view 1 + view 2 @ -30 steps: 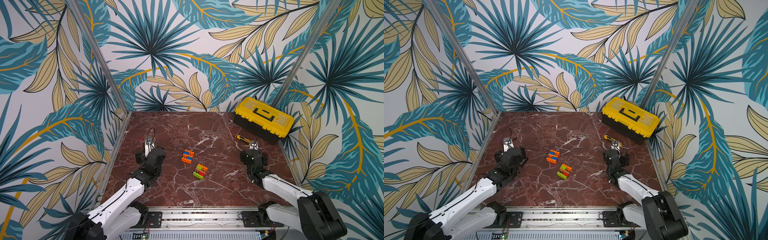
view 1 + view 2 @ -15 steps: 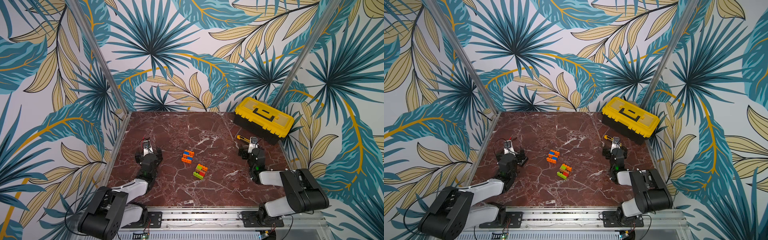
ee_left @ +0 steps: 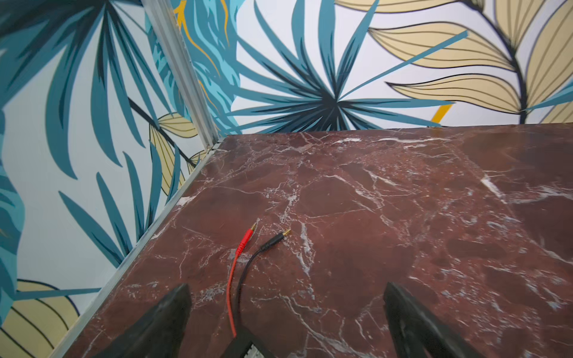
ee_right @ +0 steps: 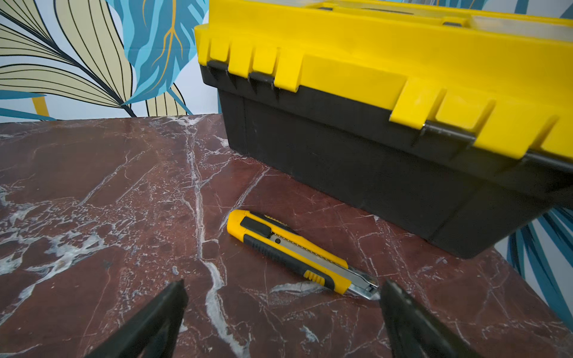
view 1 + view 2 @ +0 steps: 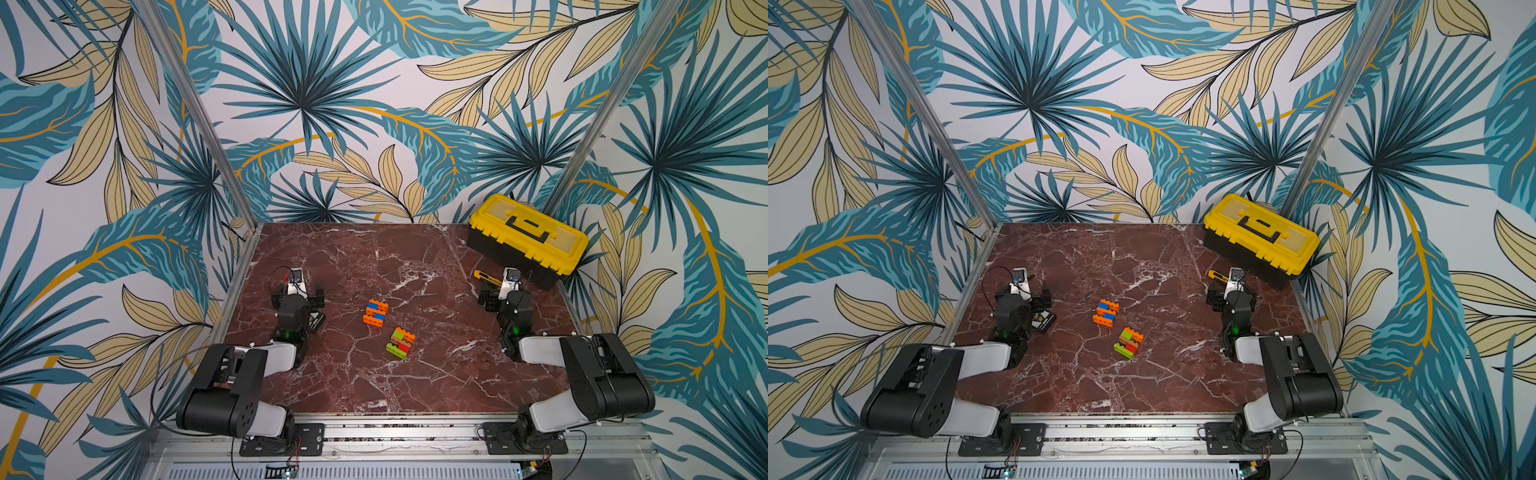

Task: Assemble the number 5 with lego
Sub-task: Reset both arms

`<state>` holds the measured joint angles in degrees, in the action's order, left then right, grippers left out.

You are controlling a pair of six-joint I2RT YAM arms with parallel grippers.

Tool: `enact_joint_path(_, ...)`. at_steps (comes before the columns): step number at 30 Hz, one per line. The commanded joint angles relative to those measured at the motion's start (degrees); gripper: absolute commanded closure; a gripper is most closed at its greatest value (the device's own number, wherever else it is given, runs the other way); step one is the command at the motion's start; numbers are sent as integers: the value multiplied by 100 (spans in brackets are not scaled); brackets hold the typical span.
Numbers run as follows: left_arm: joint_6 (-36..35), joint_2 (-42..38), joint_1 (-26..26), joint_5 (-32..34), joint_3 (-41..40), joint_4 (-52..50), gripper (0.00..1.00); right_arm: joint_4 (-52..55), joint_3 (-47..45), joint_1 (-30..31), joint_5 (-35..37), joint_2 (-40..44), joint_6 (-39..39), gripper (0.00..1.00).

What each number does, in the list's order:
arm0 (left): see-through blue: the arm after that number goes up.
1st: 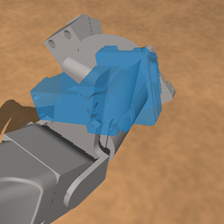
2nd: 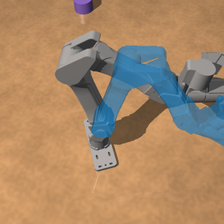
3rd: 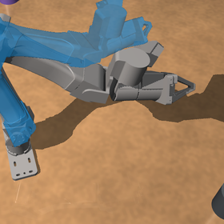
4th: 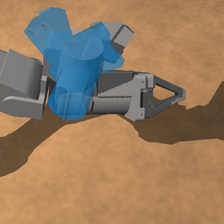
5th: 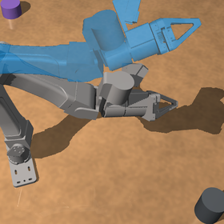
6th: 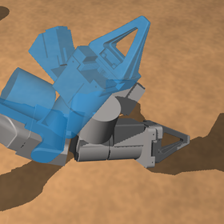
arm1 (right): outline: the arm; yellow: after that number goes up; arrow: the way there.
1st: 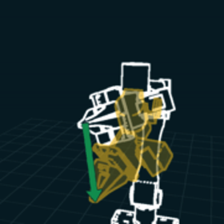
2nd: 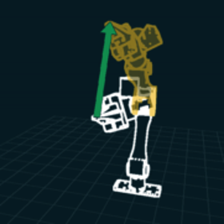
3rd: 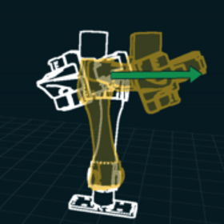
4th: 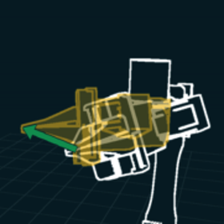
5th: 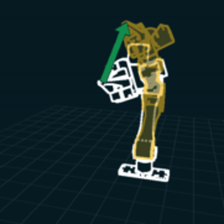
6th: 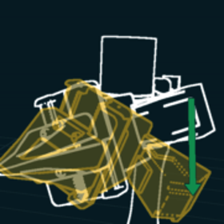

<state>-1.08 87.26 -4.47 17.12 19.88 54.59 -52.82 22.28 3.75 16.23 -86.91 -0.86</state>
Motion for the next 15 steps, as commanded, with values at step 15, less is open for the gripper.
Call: enact_joint_path(15,258,257,480,-805,88,252,0,-86,-49,-23,104,-36,-89,1)
